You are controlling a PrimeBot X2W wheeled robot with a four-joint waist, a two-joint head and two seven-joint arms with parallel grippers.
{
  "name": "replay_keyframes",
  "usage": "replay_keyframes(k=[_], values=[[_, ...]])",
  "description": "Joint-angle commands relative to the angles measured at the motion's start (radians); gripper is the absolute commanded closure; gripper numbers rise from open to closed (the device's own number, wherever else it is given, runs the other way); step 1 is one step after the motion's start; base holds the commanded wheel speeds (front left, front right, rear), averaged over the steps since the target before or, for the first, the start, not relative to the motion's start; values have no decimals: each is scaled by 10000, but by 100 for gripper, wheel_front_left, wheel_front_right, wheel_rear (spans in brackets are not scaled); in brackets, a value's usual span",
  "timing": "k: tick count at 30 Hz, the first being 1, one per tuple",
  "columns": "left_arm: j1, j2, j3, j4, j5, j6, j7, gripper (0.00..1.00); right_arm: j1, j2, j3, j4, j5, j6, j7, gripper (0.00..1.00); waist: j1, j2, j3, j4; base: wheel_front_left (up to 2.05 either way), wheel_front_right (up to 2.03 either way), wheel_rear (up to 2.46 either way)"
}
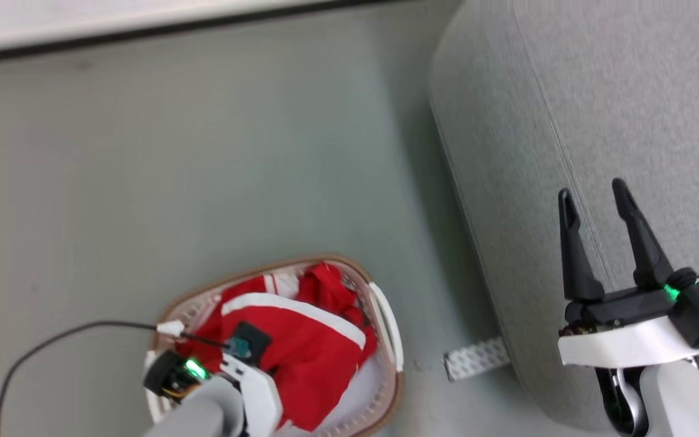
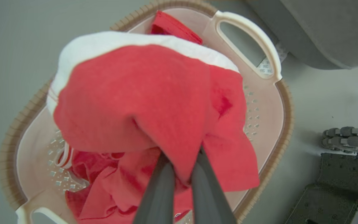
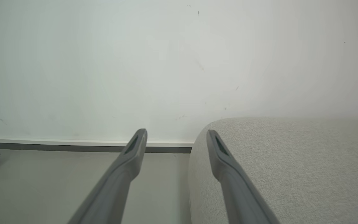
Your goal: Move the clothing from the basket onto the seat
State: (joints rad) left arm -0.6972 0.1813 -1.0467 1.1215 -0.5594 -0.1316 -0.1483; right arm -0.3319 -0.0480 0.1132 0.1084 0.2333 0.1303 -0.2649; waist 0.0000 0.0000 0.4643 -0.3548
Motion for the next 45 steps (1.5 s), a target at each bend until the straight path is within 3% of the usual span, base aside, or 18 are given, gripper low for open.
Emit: replay_keyframes(k=[1,9,15,29,45], values=[[178,-50,-26,-23,-104,19,-84,100,178,-43,-27,65,-67,8,8,0,0,0,-787,593,0,0,0],[595,-547,-65,-307,-1035,19,-968,100,660,-42,-72,516,-409,6,8,0,0,0,-2460,1356,0,0,0],[445,-536,345,-1301,-1190,23,-1171,100,1040,-43,-161,789,-558,8,8,0,0,0,-3346,1809,0,0,0],[660,373,2608,-6008,-288,788,-1163,100,1781,-42,477,1119,-177,6,8,0,0,0,-4553,2579,0,0,0],[785,1166,3510,-8578,-837,1483,-774,100,1636,-40,1620,1417,117,6,8,0,0,0,-4704,2753,0,0,0]])
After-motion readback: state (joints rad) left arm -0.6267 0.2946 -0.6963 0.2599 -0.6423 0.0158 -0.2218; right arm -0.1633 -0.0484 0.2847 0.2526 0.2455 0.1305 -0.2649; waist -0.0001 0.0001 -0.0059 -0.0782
